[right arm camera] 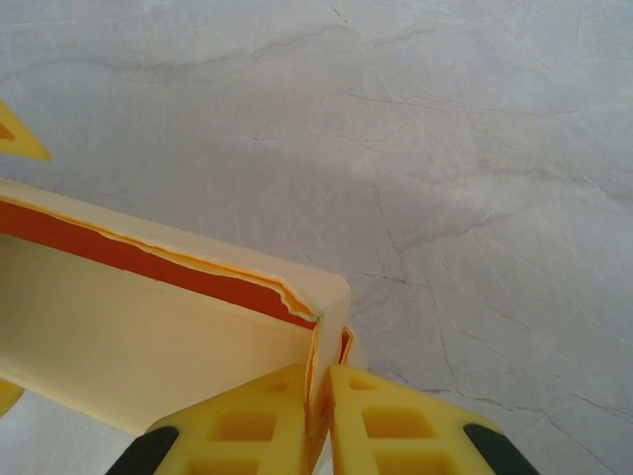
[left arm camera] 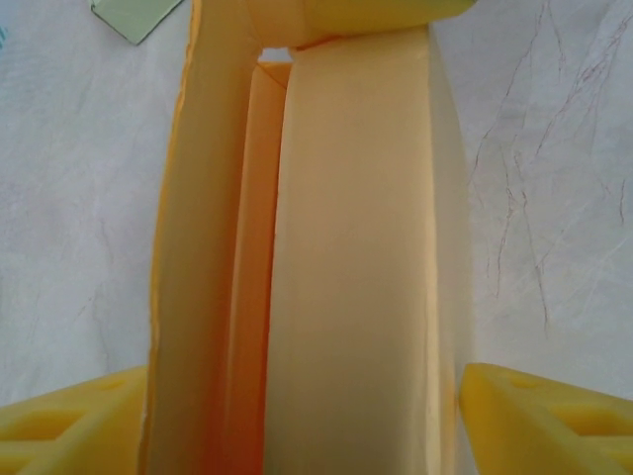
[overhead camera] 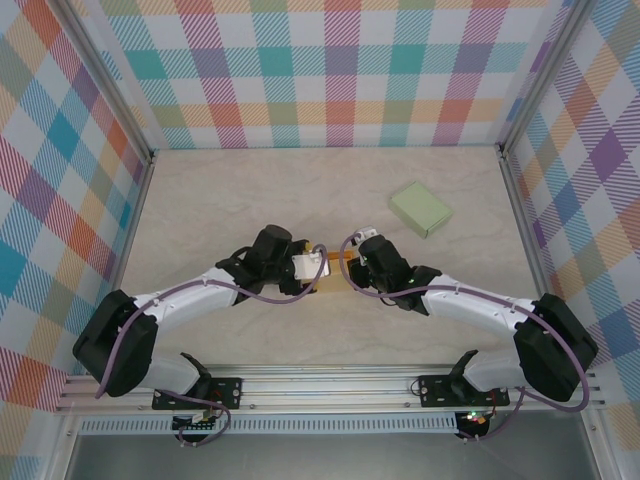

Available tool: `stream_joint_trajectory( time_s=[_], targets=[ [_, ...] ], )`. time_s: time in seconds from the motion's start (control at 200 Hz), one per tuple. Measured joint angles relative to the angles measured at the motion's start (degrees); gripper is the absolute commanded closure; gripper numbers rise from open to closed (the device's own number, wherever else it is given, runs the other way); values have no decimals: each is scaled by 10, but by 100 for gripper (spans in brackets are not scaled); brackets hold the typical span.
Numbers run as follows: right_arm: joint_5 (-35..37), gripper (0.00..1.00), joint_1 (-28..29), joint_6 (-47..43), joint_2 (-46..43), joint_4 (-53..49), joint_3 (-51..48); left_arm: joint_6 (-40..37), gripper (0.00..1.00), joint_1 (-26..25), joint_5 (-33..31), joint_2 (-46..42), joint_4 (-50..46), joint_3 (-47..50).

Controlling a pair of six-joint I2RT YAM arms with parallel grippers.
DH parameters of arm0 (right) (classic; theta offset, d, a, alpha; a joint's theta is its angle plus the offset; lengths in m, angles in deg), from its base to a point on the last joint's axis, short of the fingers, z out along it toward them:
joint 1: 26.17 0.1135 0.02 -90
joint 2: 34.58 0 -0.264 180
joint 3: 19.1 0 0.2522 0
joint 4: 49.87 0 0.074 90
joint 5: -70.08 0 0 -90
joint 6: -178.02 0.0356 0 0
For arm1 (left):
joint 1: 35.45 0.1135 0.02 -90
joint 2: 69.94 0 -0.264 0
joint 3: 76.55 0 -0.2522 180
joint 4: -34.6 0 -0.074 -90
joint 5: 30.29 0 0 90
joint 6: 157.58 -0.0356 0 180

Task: Fold the paper box

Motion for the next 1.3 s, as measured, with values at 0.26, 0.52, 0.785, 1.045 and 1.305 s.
stream_joint_trajectory(
  time_s=[0.26, 0.52, 0.785, 1.045, 1.305],
  targets=[
    [-2, 78, 0, 4, -1, -13, 5, 2, 38, -8, -20, 17, -29, -24],
    [-17, 62, 1, 29, -41, -61, 7, 3, 41, -8, -33, 39, -46, -50],
    [-21, 41, -13, 80, -106, -102, 18, 5, 39, -8, -35, 43, -56, -56],
    [-69, 35, -80, 115, -69, -116, 67, 5, 38, -8, -44, 53, -73, -63],
    [-136, 34, -117, 135, 36, -116, 125, 7, 37, -8, -47, 59, -87, -70]
  ],
)
